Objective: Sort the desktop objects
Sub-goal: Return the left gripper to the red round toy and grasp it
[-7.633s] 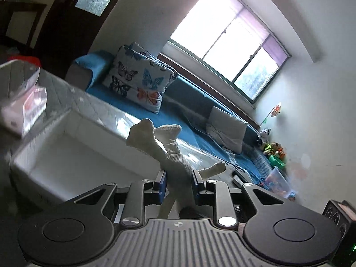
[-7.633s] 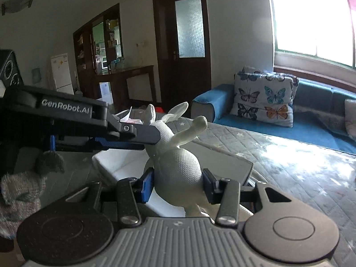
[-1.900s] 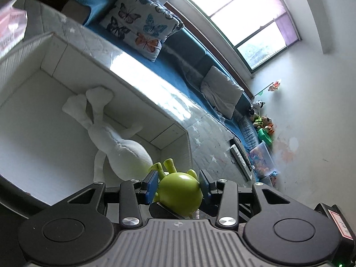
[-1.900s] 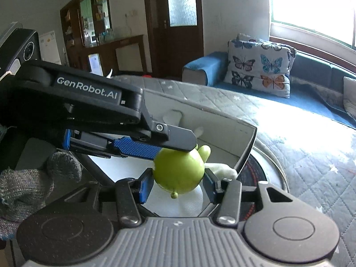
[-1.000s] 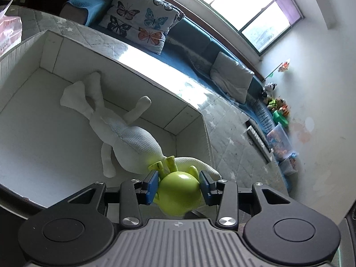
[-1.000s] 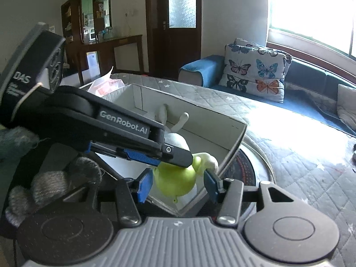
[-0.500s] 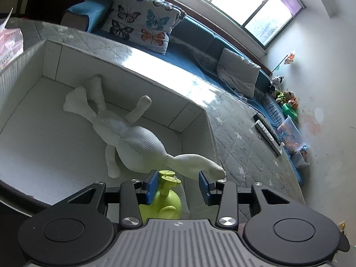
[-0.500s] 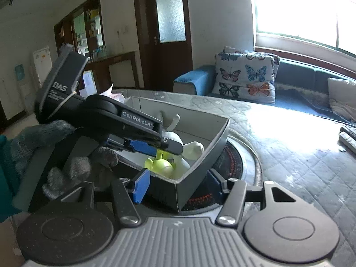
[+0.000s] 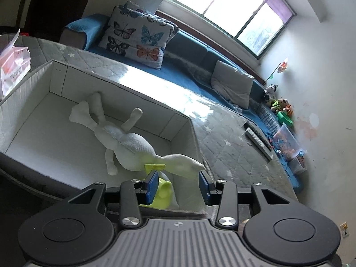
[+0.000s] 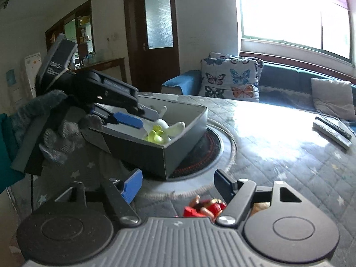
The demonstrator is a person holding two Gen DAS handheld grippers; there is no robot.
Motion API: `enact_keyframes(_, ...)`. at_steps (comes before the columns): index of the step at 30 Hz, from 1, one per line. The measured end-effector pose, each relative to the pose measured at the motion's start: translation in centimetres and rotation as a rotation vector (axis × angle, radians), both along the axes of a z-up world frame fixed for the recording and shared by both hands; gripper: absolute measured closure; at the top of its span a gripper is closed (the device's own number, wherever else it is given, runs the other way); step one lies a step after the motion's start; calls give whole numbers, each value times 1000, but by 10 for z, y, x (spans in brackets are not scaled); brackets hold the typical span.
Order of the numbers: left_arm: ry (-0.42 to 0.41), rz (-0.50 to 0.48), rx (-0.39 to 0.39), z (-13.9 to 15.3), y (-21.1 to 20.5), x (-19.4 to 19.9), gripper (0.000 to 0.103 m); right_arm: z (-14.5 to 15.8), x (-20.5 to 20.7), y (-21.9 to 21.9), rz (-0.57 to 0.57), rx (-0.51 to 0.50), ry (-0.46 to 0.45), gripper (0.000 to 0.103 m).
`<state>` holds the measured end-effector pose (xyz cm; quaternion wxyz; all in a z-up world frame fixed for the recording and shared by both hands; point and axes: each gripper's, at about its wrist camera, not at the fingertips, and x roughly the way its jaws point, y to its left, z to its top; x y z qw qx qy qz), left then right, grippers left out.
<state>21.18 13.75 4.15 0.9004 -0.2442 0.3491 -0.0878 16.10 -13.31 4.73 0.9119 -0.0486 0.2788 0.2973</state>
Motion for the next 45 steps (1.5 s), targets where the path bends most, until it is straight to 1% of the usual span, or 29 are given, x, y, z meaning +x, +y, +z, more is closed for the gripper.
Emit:
enact_keyframes(2,-14,-10,8,4,-3,-9,61,-3,-6,-5,-8,1,6,27)
enact_keyframes(5,-30,-38,28,7,-11,-26,61,-9,-13,-13,-22,-5,16,26)
enact_keyframes(7,-32,-61,50,5,-19,-37,61,-13,-16,-17,-30,-11,23,26)
enact_keyframes(9,-31,-85,57,2,-27,-47,61,-16,-20,-21,-38,-10,28,26)
enact_keyframes(15,0,-155,40,-11,-51,-69,61,-20,-34,-33,-64,6,31,26)
enact_keyframes(19,3,-200,21,-17,-65,-80,61,-17,-49,-42,-81,21,8,26)
enact_keyframes(23,21,-229,15,-24,-77,-83,61,-15,-61,-49,-74,35,4,26)
enact_keyframes(29,55,-228,-9,-33,-82,-80,61,-20,-70,-47,-43,24,15,27)
enact_keyframes(33,59,-224,-9,-33,-81,-80,61,-25,-67,-47,-50,30,36,27)
enact_keyframes(40,74,-191,-25,-36,-74,-79,61,-30,-63,-47,-52,21,46,27)
enact_keyframes(45,83,-185,-25,-39,-72,-78,61,-30,-67,-41,-33,23,49,27)
